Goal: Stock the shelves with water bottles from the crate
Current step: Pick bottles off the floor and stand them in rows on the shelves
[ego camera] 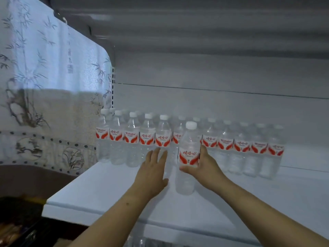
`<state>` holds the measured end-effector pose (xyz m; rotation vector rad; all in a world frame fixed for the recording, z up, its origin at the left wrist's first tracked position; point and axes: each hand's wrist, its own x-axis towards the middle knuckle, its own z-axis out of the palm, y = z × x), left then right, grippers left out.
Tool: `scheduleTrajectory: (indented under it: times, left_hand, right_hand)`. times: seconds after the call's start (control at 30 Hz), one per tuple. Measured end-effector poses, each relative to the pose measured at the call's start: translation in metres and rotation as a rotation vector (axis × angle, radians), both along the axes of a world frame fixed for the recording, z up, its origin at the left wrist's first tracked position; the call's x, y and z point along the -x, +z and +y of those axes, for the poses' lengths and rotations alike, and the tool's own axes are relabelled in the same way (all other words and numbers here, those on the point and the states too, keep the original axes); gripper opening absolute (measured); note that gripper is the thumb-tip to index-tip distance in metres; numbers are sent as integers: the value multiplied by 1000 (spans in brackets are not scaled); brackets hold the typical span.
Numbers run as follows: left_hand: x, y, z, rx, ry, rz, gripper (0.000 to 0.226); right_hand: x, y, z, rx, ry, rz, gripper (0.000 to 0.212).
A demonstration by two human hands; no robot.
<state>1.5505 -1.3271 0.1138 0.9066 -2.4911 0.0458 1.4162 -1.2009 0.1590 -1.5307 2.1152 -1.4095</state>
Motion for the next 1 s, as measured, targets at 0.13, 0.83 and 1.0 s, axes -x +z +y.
scheduleTrajectory:
  times: [0.13,0.83,1.0]
  left_hand:
    - [26,-16,-35,33,59,35,91]
    - [37,-41,-53,113,41,171,86]
    - [37,-40,-52,118,70,135,83]
  right_hand:
    - [28,-6,-60,10,-32,9,81]
    - [61,-62,-105,-138,-116,74,45]
    - [63,-64,-114,-173,-130,84,52]
